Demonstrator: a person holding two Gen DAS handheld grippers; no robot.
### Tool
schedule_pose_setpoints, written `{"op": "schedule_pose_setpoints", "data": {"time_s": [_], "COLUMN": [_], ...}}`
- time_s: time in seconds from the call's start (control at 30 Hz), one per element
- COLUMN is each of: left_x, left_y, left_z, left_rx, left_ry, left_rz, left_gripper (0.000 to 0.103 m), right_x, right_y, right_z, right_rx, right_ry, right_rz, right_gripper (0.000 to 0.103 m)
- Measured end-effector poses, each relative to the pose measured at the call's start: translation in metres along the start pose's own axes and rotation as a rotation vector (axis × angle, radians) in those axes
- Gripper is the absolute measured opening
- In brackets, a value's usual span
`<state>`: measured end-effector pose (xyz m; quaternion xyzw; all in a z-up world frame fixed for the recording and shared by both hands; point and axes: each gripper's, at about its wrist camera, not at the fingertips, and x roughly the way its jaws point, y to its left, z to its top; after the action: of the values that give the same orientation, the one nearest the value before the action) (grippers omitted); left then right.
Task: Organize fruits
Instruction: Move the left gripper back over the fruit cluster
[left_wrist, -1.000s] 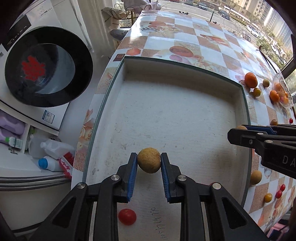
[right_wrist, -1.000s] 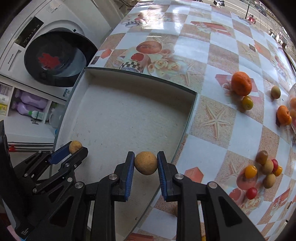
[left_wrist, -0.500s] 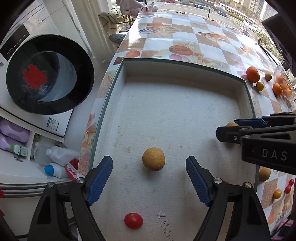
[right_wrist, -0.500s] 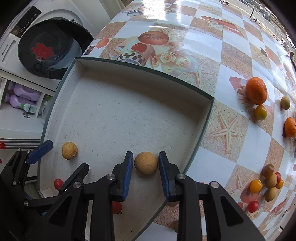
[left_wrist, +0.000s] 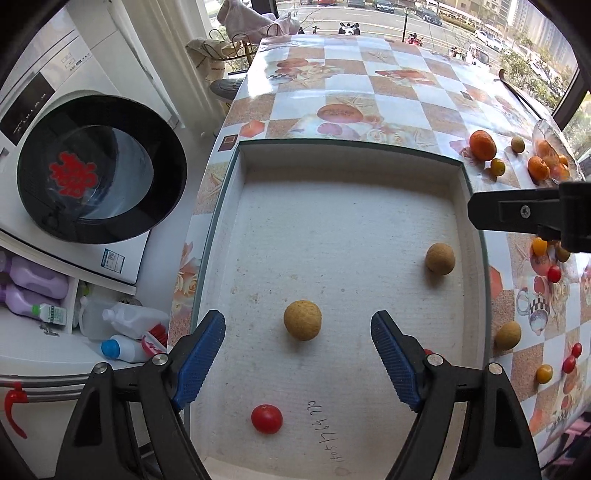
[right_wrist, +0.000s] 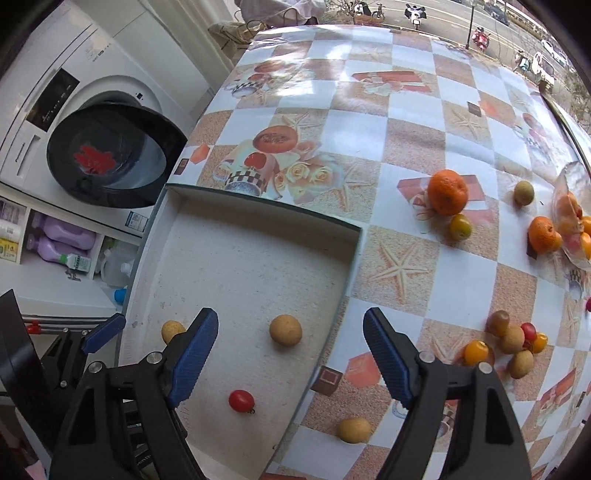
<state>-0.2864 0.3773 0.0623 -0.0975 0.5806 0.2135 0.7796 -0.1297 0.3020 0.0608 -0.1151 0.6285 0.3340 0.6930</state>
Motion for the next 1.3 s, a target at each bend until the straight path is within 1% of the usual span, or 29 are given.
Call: {"op": "schedule_pose_setpoints", "data": {"time_s": [0.13,0.23,0.43,0.57,0.7,0.8,0.97,1.2,1.27,1.3], "left_x": [-0.017,-0.027,-0.039,-0.035,-0.02,-0.006,0.01,0.026,0.03,0.032], "left_y": [-0.024,-0.049,-0.106,-0.143,-0.176,-0.196,-0.213,-0.225,-0.227,-0.228], "left_z": [0.007,0.013,0.025,0.033,0.039,0.04,0.044,0.049,0.05,0.05], "left_rx": [0.029,0.073,0.178,0.214,0.241,0.266,0.281,0.252,0.243,0.238], "left_ry": [-0.026,-0.043,-0.065,-0.055,-0.027,-0.009,0.008,0.029,0.034,0.034], "left_rz": [-0.03,-0.056,-0.108,-0.153,-0.181,-0.179,-0.191,-0.197,-0.196,-0.194], "left_gripper": [0.082,0.082,0.082,0.082,0.082,0.082,0.082,0.082,0.082,0.082], "right_x": [-0.019,-0.032,-0.053,-0.063,-0.068,-0.069,-0.067,-0.063,-0.063,-0.062], "right_y": [-0.038,-0.07,-0.14,-0.184,-0.214,-0.232,-0.255,-0.284,-0.295,-0.301], "right_z": [-0.014,-0.03,-0.076,-0.107,-0.125,-0.13,-0.13,-0.116,-0.11,-0.106], "right_rx": [0.08,0.14,0.279,0.374,0.428,0.455,0.466,0.456,0.458,0.458], "right_ry": [-0.009,-0.01,0.006,0.017,0.025,0.025,0.019,-0.01,-0.025,-0.034], "right_rz": [-0.026,-0.05,-0.11,-0.14,-0.166,-0.171,-0.185,-0.223,-0.242,-0.254], "right_gripper": [0.083,0.083,0.083,0.083,0.083,0.083,0.083,0.083,0.081,0.077]}}
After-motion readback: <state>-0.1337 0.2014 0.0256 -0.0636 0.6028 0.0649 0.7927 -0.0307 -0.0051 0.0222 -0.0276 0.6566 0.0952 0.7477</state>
